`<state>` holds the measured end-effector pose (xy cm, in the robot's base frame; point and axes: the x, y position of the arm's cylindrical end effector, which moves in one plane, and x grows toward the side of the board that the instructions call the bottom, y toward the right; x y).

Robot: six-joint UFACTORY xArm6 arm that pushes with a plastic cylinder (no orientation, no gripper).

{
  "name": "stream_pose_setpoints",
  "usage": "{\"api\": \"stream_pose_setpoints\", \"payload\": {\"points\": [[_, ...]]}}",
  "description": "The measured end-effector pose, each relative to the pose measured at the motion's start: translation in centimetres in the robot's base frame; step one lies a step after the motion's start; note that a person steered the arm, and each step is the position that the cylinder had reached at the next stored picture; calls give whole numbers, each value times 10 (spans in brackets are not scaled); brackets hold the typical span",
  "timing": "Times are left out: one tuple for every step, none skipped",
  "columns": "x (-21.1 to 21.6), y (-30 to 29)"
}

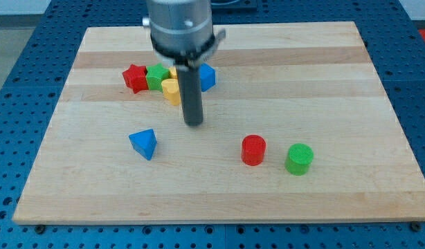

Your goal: Move the blue triangle bottom to the yellow heart

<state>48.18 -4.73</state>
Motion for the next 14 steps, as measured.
{"api": "stream_pose_setpoints", "payload": {"points": [[84,-9],[112,-60],[88,-93],[63,-96],[55,-85],[50,-59],[44,-54],[52,-86],[51,-124],[49,-109],[40,-81],[32,-73],[27,-73],[13,-73]]}}
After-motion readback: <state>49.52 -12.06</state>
